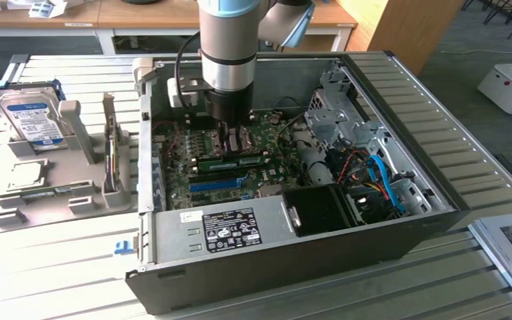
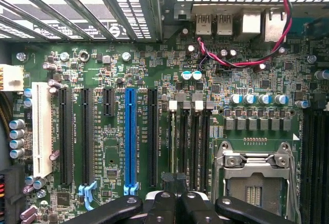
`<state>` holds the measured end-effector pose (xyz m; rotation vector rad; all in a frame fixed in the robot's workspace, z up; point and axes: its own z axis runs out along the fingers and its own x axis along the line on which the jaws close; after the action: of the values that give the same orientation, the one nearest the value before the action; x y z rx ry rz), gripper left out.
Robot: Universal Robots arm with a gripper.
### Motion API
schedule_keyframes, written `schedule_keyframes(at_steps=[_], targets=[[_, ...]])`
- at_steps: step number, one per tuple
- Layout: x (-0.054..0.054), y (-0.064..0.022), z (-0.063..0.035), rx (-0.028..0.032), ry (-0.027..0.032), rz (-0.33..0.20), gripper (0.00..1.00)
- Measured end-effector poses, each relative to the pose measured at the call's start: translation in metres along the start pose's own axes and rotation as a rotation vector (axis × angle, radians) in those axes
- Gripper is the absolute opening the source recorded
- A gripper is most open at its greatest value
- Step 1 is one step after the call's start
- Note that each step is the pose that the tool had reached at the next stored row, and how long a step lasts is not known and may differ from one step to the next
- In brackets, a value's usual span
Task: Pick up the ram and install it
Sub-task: 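Press down the ram until it locks into place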
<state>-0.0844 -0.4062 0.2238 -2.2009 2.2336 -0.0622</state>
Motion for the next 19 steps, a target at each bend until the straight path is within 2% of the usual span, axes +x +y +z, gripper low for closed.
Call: schedule_keyframes(at_steps=[19], targets=[[0.0,0.0002,0.0016,0.0024,0.0001,0.0,0.1]])
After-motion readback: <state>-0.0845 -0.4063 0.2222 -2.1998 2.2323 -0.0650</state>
